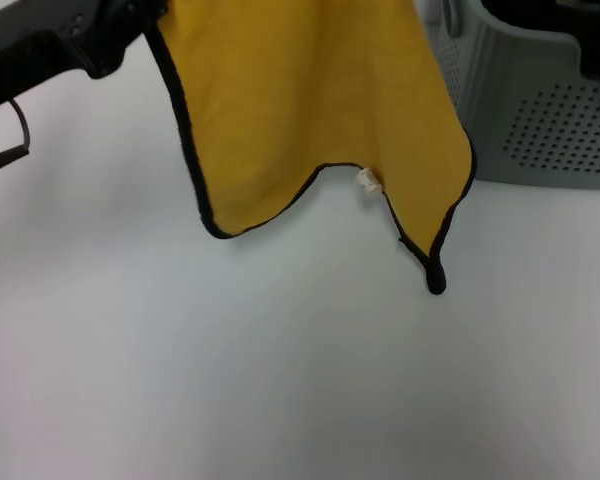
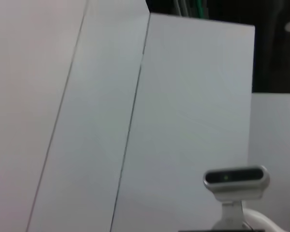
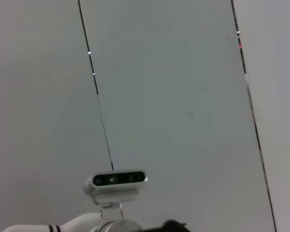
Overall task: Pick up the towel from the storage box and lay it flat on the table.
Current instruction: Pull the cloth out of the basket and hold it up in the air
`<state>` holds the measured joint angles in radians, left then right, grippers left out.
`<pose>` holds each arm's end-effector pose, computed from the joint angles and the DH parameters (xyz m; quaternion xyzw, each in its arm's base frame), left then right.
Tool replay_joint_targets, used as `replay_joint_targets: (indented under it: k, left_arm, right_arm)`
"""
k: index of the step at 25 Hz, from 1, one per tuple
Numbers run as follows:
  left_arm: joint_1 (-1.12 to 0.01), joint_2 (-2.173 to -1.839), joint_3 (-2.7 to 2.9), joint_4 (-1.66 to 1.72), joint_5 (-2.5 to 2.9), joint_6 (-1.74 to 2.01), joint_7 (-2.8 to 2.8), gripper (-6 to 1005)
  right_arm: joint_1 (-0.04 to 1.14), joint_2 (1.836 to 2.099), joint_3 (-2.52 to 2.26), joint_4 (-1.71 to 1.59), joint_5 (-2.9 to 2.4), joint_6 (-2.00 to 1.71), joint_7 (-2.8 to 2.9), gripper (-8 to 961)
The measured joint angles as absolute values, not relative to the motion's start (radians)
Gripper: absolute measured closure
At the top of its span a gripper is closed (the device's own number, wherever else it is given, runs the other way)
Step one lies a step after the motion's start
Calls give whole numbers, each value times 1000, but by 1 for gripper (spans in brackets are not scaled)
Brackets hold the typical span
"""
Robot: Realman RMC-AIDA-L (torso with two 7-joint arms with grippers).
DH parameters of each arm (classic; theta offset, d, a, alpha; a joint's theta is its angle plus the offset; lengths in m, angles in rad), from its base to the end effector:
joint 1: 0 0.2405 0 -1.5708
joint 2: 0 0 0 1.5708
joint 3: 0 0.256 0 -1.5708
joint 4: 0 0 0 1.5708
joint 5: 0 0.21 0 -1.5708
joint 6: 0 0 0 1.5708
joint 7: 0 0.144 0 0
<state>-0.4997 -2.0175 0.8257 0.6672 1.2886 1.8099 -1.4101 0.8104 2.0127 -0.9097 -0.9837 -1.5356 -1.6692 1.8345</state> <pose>-0.1986 0.3290 0.0768 -0.8370 -0.1103 -0.5229 0.1177 0.0626 0.3833 0.0763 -0.9217 0.0691 0.3816 0.0132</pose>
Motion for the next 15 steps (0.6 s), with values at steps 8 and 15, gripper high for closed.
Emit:
replay_joint_targets:
  k: [8,15]
  left_arm:
    - [-490,-2020,817,673,1246,1858,-1413,991]
    - [-487,-2004,816,709,1151,1922,-1422,990]
  right_arm:
    - [797,2018,-914,-950,-1518,-1655,1828,906]
    - [777,2023,-1007,-918,-1512,-1680,1784,817]
